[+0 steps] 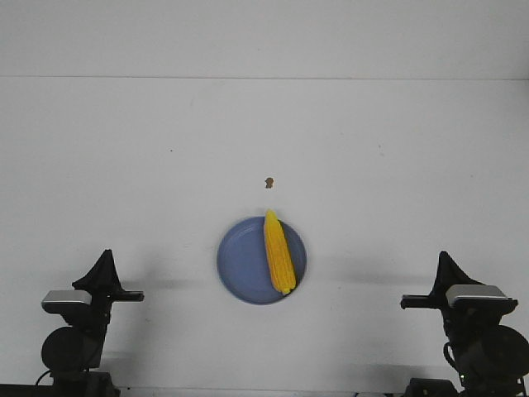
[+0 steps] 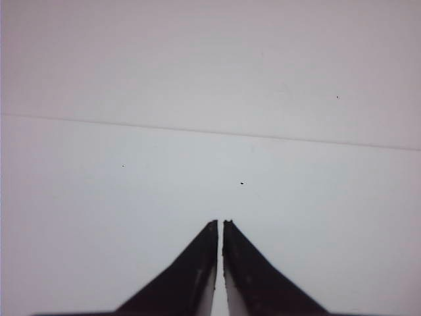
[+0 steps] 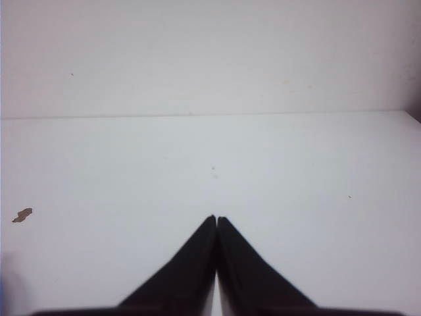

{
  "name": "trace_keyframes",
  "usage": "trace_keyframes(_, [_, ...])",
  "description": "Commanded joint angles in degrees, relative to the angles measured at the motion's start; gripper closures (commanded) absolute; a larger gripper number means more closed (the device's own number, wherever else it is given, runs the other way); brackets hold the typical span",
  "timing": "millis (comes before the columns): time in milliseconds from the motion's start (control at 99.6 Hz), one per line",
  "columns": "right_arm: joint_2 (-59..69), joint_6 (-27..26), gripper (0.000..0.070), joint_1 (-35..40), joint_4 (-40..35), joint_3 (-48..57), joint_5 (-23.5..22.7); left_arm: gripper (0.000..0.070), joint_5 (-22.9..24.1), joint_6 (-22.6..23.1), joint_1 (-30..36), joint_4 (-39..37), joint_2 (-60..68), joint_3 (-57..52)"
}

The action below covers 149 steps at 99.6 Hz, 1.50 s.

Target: Place corn on plate with both arms

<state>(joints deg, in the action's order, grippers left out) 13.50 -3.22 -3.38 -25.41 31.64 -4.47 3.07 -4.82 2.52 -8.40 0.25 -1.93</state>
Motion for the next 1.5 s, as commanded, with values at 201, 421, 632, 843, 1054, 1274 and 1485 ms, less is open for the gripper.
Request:
trace_keyframes(201, [0.04,0.31,0.0700,0.02,0.59,0.17,0.02,0.0685,0.13,0.72,0.00,-0.68,-0.07,1.14])
trace_keyframes(421, [0.04,0.31,0.0700,0.02,0.59,0.17,0.02,0.0685,0.13,0.72,0.00,-0.68,-0.07,1.14])
trace_keyframes(632, [-0.57,0.50,0.0700,0.20,0.98,0.07,0.24,0.0685,0.13,0.72,0.00,-0.68,-0.07,1.14])
trace_keyframes(843, [-4.33,3.10,0.0700,1.22,4.48,-2.62,-0.02,0.0685,0.13,0.72,0.00,-0.68,-0.07,1.14])
trace_keyframes(1054, [-11.19,3.23,0.0700,2.58,11.45,-11.28,-0.22,0.0685,0.13,0.72,0.00,-0.68,-0.07,1.14])
trace_keyframes(1274, [-13.42,3.06,0.0700,2.80,16.17,-18.38,-0.83,0.0685,0.13,0.72,0.00,-0.70,-0.07,1.14])
trace_keyframes(1485, [-13.42,3.21,0.0700,3.96,22.84,-23.98,-1.97,0.0685,0.13,0.72,0.00,-0.66,-0.07,1.14])
